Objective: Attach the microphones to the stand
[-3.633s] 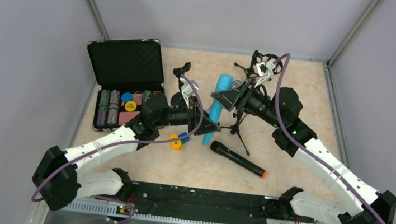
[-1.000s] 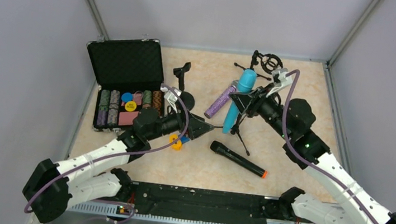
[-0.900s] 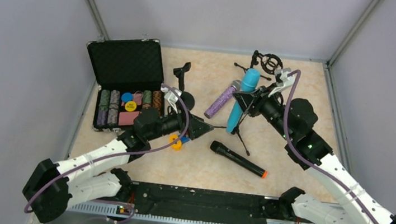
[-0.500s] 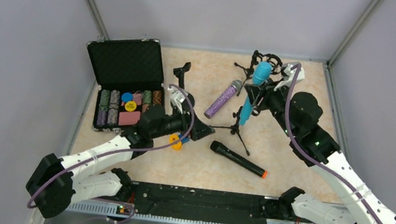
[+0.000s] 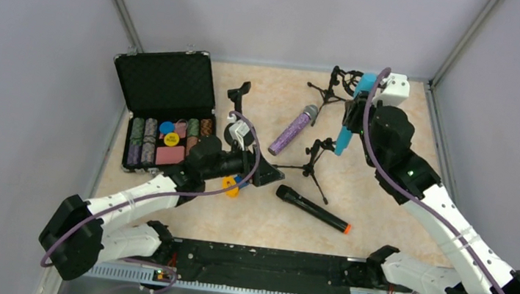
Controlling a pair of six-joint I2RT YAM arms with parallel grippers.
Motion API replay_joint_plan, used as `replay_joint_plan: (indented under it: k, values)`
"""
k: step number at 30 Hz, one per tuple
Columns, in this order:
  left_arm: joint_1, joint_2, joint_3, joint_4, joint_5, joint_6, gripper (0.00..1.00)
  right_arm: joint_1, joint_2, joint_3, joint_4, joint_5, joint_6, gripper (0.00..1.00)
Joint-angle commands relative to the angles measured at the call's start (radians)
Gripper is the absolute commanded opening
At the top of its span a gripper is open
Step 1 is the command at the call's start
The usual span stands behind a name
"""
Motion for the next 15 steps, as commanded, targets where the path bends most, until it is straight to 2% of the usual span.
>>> replay_joint_plan:
  k: [1,7,15]
  values:
    - [-0.002,-0.002,0.027,0.061,0.021,-0.010,0.90,-0.040,0.007,0.039,0.036,0.079,-0.003,0.00]
    - [-0.002,-0.007,0.025,0.062,0.018,-0.014,0.90,-0.092,0.023,0.023,0.070,0.048,0.040,0.00]
    - [-0.003,0.003,0.022,0.060,0.027,-0.013,0.90,-0.099,0.050,-0.009,0.116,0.005,0.053,0.00]
